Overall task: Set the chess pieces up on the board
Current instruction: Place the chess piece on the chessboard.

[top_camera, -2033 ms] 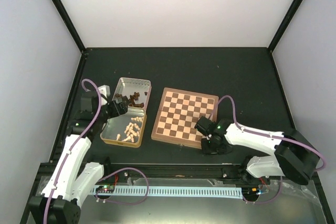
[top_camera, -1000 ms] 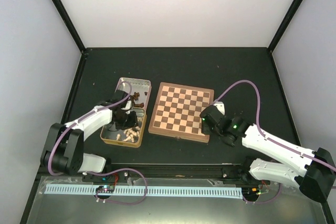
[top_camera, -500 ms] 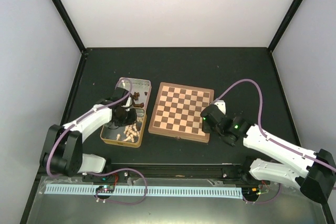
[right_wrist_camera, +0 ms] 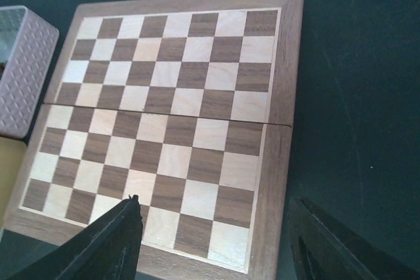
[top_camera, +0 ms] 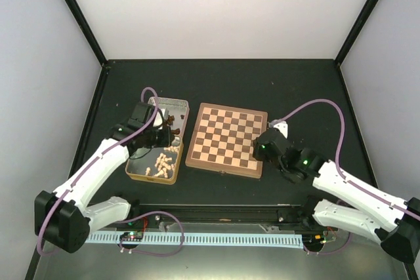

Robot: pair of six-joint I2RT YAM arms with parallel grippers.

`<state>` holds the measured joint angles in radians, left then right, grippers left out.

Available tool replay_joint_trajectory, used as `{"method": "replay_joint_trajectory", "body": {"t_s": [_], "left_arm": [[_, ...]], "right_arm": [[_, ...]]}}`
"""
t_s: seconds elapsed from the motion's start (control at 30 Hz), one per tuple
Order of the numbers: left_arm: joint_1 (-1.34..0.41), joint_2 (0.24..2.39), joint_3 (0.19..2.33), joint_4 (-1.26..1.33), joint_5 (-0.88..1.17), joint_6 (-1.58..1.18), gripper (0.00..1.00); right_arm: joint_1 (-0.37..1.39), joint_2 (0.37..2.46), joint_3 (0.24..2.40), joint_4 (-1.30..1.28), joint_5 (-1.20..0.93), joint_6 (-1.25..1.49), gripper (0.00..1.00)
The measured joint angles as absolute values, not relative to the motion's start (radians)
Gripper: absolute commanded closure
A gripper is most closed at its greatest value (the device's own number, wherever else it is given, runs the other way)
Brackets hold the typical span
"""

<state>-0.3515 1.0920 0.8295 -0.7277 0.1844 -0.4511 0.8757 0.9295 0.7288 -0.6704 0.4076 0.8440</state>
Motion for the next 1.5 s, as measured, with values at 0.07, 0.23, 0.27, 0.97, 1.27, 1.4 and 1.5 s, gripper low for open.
{"method": "replay_joint_trajectory", "body": {"t_s": [0.07, 0.23, 0.27, 0.97, 1.27, 1.4, 1.5], "left_arm": [[-0.389, 1.094, 0.847, -0.718, 0.204, -0.449, 0.96], [-0.495, 1.191, 0.908, -0.678, 0.215, -0.447, 0.96], [-0.514, 1.229, 0.928, -0.675, 0.213, -0.445, 0.96], [-0.615, 1.621, 1.049, -0.673, 0.148, -0.418, 0.93], [-0.617, 1.650, 1.073, -0.697, 0.119, -0.413, 0.61], [-0.617, 1.647, 1.085, -0.712, 0.114, -0.413, 0.55], [-0.617, 1.626, 1.093, -0.721, 0.109, -0.416, 0.55]], "right_arm": [[0.870, 0.915, 0.726, -0.661, 0.400, 0.860, 0.37], [0.836, 0.899, 0.704, -0.628, 0.354, 0.897, 0.37], [0.832, 0.902, 0.696, -0.616, 0.345, 0.900, 0.37], [0.804, 1.084, 0.719, -0.540, 0.274, 0.895, 0.37], [0.800, 1.094, 0.719, -0.539, 0.266, 0.889, 0.37], [0.800, 1.094, 0.723, -0.539, 0.260, 0.886, 0.37], [0.800, 1.094, 0.730, -0.539, 0.256, 0.879, 0.37]]}}
